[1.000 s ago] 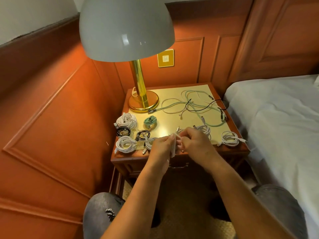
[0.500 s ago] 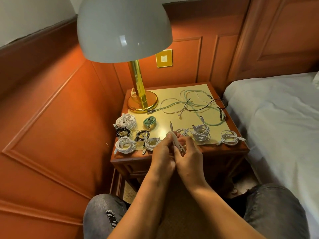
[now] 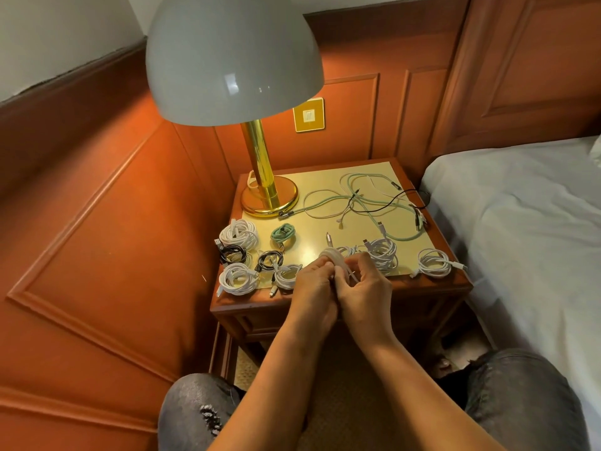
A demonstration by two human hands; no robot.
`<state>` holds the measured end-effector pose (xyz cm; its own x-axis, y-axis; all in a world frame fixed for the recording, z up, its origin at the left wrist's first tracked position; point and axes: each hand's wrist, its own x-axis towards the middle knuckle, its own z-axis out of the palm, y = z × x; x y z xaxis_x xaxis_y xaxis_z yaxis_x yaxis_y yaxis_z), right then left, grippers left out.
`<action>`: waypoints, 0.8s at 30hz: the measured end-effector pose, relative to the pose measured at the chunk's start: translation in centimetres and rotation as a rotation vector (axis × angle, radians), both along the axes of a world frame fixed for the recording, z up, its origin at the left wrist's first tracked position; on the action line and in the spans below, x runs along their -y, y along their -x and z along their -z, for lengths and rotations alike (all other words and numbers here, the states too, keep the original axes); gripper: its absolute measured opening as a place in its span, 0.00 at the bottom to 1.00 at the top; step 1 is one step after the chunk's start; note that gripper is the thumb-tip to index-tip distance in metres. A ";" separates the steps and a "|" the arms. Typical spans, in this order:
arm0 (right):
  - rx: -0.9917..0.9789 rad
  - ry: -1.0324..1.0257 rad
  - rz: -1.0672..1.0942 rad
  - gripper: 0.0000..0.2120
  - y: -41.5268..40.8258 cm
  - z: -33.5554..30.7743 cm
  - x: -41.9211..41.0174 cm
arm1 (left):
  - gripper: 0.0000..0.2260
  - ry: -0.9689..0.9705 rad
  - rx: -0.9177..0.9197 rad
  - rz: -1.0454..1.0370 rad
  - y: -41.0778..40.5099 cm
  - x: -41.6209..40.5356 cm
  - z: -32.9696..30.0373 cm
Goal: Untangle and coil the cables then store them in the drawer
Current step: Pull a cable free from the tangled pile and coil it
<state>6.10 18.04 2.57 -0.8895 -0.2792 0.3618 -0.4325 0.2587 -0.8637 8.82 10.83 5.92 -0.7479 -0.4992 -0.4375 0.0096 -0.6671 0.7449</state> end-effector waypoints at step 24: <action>0.170 0.252 0.033 0.07 0.6 -3.3 -1.2 | 0.08 0.954 0.090 -0.007 -5.9 1.6 -5.4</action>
<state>5.55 19.29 5.83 -0.9503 -0.1697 0.2610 -0.2711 0.0385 -0.9618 14.72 9.27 11.35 -0.7268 -0.6795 0.1003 -0.0725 0.2211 0.9726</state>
